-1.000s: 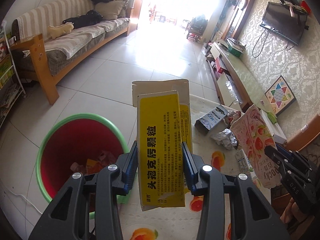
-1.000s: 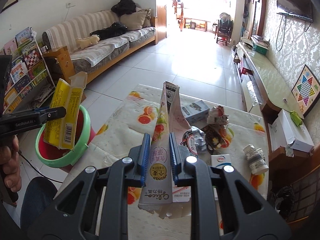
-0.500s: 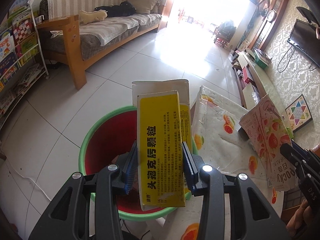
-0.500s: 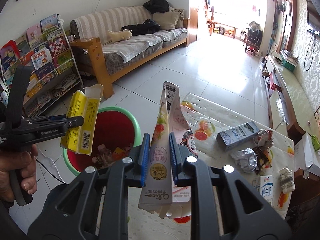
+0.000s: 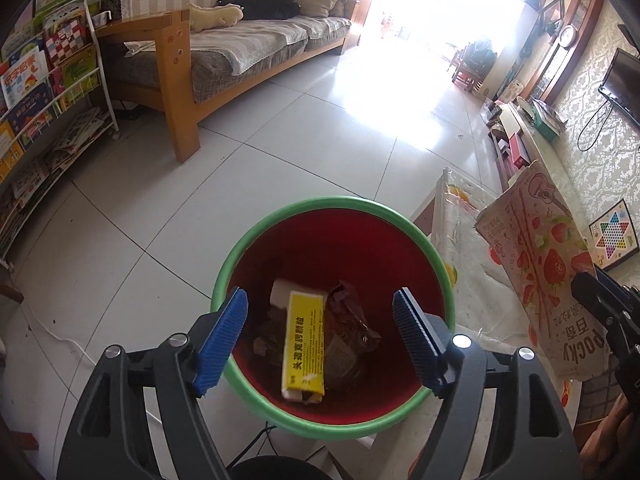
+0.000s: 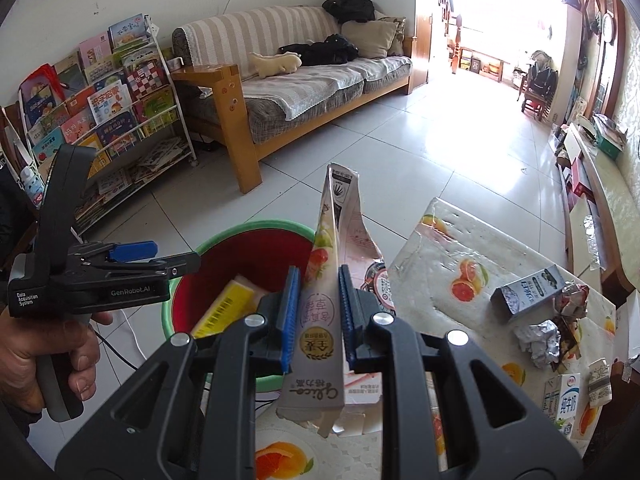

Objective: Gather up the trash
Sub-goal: 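Open both grippers to drop the yellow box and pink carton into the bin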

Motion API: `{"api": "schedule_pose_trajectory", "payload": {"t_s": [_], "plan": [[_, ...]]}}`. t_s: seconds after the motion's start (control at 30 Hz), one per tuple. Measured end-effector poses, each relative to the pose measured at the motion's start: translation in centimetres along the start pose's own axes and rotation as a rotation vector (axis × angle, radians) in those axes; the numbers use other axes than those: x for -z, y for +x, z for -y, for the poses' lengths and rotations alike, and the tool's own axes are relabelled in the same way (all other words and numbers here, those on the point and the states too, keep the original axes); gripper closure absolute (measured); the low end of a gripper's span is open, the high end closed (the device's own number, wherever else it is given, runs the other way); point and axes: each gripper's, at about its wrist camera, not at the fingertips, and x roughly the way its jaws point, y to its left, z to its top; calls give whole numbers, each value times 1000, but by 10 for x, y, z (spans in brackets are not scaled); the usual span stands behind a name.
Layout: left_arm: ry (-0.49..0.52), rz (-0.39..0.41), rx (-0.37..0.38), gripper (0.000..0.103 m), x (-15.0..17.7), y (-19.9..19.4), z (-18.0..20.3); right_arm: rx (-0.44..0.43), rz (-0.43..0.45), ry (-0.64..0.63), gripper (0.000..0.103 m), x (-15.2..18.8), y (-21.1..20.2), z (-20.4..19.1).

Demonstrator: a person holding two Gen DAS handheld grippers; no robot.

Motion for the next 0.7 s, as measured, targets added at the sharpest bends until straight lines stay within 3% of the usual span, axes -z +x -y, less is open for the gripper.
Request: {"api": "schedule_pose_trajectory", "payload": {"t_s": [0.23, 0.7], "plan": [[-45, 44, -30, 19, 0, -15, -20, -36, -18, -23, 84, -2, 13, -18], [-90, 67, -38, 16, 3, -25, -46, -69, -63, -53, 83, 0, 39, -45]]}}
